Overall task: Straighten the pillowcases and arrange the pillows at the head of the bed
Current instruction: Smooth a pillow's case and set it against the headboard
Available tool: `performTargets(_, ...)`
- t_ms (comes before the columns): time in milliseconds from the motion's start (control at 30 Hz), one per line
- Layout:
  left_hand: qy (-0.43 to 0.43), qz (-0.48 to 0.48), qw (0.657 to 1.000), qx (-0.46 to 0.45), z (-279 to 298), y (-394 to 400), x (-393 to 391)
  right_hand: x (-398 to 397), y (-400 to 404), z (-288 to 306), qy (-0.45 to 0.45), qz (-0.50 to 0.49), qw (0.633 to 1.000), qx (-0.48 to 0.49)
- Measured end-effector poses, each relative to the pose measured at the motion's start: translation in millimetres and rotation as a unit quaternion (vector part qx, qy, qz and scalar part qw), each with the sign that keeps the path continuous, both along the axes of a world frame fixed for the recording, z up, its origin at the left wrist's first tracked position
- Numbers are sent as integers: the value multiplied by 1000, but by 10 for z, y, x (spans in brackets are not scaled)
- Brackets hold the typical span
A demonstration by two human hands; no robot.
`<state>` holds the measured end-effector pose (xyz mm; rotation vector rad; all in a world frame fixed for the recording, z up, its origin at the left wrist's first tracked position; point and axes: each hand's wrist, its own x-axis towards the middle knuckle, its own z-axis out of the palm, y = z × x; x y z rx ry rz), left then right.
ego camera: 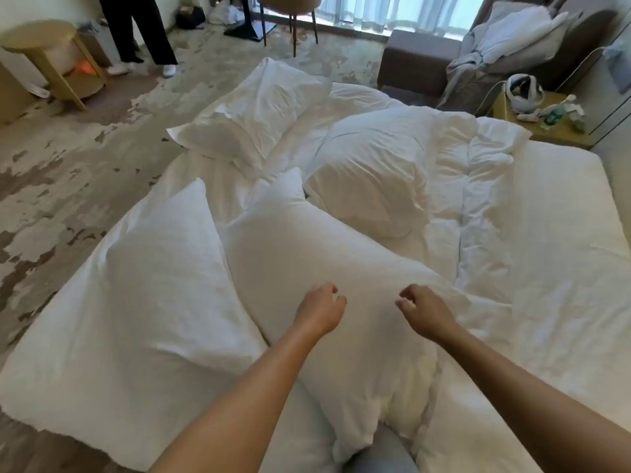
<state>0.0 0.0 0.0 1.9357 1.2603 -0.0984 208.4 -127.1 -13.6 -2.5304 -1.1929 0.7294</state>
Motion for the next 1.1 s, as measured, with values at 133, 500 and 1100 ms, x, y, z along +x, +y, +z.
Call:
performTargets(133,58,-36,997,31,-92,322,584,598,454,-170,19,1,1000,-3)
performTargets(500,188,-108,976,32,-744,560,1200,1509,982,-1186,105,-66,989,-78)
performTargets(1100,175,-108,977,56,-553,106,773,809,437,-1129,134,-68,989,-11)
